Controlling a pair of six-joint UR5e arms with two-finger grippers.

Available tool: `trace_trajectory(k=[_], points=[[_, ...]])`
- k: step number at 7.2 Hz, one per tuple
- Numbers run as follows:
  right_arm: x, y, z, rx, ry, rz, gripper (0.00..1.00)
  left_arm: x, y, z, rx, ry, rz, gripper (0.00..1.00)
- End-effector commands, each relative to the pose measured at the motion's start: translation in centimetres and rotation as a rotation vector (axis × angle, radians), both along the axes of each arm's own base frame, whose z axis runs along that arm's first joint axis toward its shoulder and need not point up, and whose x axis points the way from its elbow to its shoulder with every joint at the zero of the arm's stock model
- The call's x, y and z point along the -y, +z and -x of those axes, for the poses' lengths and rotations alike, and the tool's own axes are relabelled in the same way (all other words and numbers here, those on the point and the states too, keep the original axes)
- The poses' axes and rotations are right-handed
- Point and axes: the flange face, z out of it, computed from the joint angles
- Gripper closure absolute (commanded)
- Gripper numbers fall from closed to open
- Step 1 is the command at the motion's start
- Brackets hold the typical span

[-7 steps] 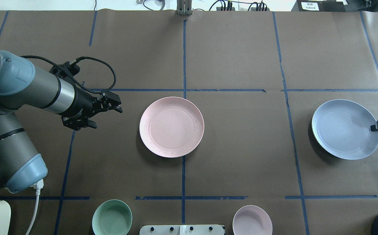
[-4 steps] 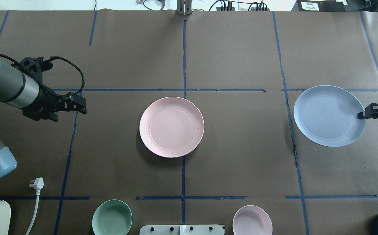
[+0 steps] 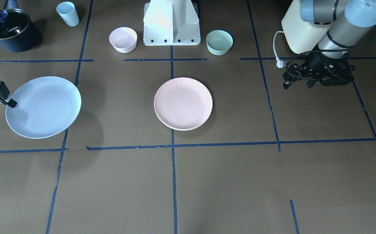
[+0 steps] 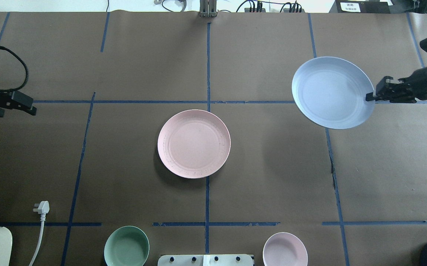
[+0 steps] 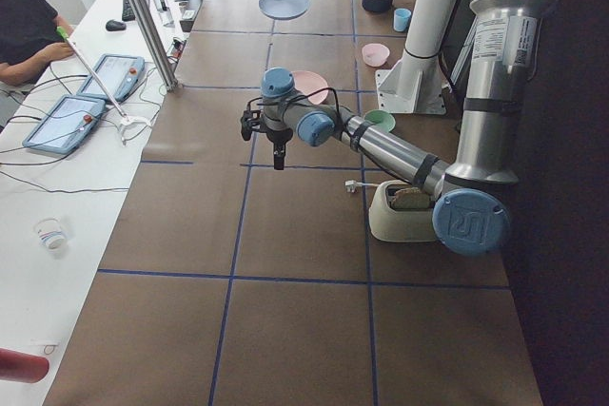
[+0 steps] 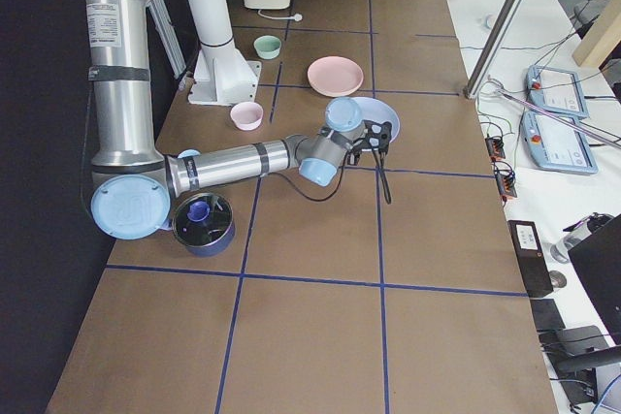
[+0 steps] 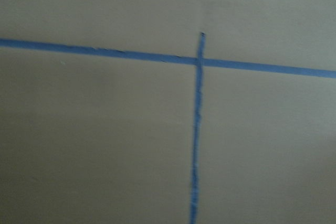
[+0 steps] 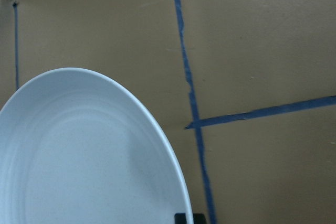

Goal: Stack three plates with pink and blue
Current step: 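Carry the light blue plate toward the pink plate while the left arm retracts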

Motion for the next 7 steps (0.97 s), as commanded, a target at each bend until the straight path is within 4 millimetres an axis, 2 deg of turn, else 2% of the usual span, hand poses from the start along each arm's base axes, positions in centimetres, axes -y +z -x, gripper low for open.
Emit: trace_trajectory(k=[1,2,3,4,6,7], points=[[0.8,-6.4,5.5,0.057,-0.009,0.045,1.00,2.3,5.7,6.1,-0.006,0.045,-0.034,0.00],[-0.3,-8.0,9.9,0.048,-0.020,0.007,1.00,2.8,7.6,7.6,0.005,0.053,-0.044,0.00],[-0.9,-10.3,14.0,0.027,-0.031,-0.006,1.00,2.9,7.9,8.1,0.007,0.048,-0.045,0.00],[-1.0,-13.8,17.6,-0.001,-0.032,-0.009,1.00,2.8,8.1,8.2,0.008,0.048,-0.041,0.00],[-5.1,-16.9,26.0,-0.074,-0.012,-0.054,1.00,2.5,9.0,8.4,0.012,0.046,-0.028,0.00],[-6.4,-18.3,28.3,-0.091,-0.017,-0.065,1.00,2.4,9.3,8.4,0.012,0.047,-0.027,0.00]])
